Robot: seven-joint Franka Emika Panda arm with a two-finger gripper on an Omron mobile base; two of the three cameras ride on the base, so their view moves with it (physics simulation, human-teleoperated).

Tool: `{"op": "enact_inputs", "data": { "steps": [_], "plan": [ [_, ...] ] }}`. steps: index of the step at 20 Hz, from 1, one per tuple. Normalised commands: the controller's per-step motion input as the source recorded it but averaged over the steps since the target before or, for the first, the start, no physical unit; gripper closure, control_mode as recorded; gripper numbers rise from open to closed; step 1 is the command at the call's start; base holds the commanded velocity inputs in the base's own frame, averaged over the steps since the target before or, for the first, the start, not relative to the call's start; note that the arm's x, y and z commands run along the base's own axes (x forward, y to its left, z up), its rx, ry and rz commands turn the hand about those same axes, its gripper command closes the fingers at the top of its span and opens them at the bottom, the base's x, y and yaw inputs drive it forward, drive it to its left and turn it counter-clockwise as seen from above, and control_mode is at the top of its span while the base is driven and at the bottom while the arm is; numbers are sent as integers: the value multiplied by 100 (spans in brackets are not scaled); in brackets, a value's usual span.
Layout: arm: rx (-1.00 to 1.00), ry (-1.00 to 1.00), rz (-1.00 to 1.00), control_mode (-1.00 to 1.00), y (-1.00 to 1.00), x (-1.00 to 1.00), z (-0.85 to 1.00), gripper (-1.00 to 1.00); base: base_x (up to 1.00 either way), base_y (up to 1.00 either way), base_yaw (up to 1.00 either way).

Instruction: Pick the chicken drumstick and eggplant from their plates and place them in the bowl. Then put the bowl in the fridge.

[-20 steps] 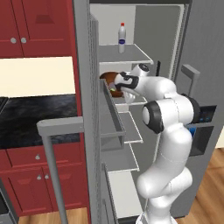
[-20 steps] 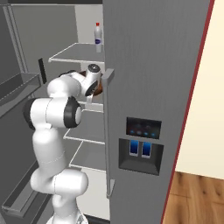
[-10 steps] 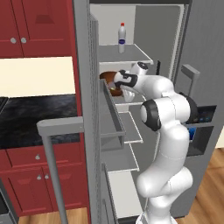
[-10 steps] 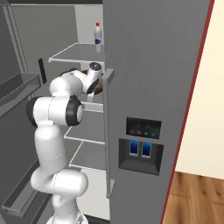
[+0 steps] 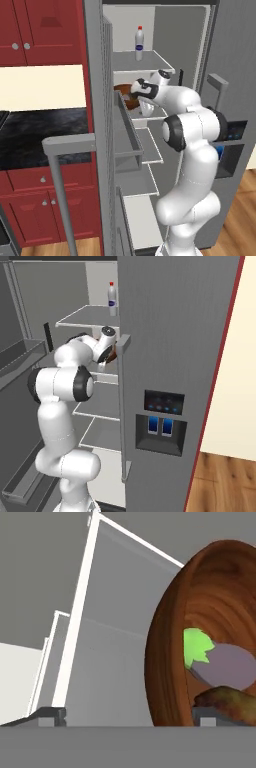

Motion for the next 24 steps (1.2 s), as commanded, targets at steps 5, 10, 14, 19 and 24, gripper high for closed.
{"op": "enact_inputs", "data": {
  "steps": [5, 10, 14, 19, 24],
  "plan": [
    [8, -15, 4, -100, 2, -38, 1, -100, 0, 0, 0],
    [4, -17, 7, -100, 0, -35, 19, -100, 0, 0, 0],
    [-5, -8, 5, -100, 0, -38, 42, -100, 0, 0, 0],
    [-12, -3, 3, -100, 0, -40, 50, -100, 0, 0, 0],
    [-7, 3, 0, -100, -4, -51, 37, -100, 0, 0, 0]
  ]
}}
